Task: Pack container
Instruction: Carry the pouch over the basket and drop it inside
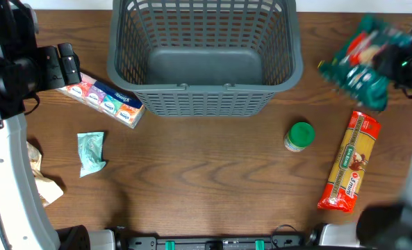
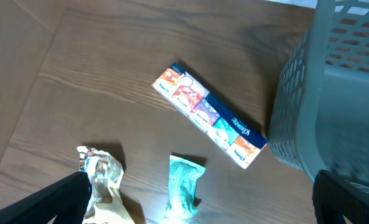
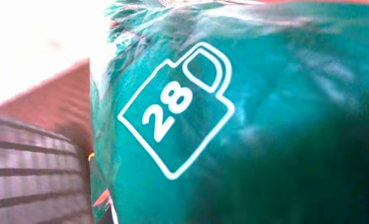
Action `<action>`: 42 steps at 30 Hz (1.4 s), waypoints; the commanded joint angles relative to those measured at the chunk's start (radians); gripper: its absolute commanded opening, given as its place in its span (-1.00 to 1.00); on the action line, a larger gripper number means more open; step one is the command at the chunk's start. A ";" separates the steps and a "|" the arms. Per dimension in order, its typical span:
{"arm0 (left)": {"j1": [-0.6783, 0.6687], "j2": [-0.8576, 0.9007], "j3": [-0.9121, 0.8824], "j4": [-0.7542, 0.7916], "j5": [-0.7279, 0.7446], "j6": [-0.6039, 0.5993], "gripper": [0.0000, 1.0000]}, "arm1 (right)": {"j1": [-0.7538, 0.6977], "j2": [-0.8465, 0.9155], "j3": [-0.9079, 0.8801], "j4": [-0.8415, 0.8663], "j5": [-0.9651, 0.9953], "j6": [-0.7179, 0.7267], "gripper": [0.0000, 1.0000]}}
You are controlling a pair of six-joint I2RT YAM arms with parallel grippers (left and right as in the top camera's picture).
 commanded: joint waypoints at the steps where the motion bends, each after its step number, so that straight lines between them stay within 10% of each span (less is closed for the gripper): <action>1: 0.003 0.003 -0.003 -0.001 0.003 0.018 0.97 | 0.071 -0.131 0.068 0.012 0.040 0.003 -0.97; 16: 0.002 0.003 -0.003 -0.013 0.043 0.006 0.97 | 0.516 -0.145 0.100 0.205 -0.146 -0.554 -0.97; 42: 0.002 0.003 -0.003 -0.033 0.048 0.006 0.97 | 0.743 0.371 0.112 0.195 -0.133 -0.789 -0.98</action>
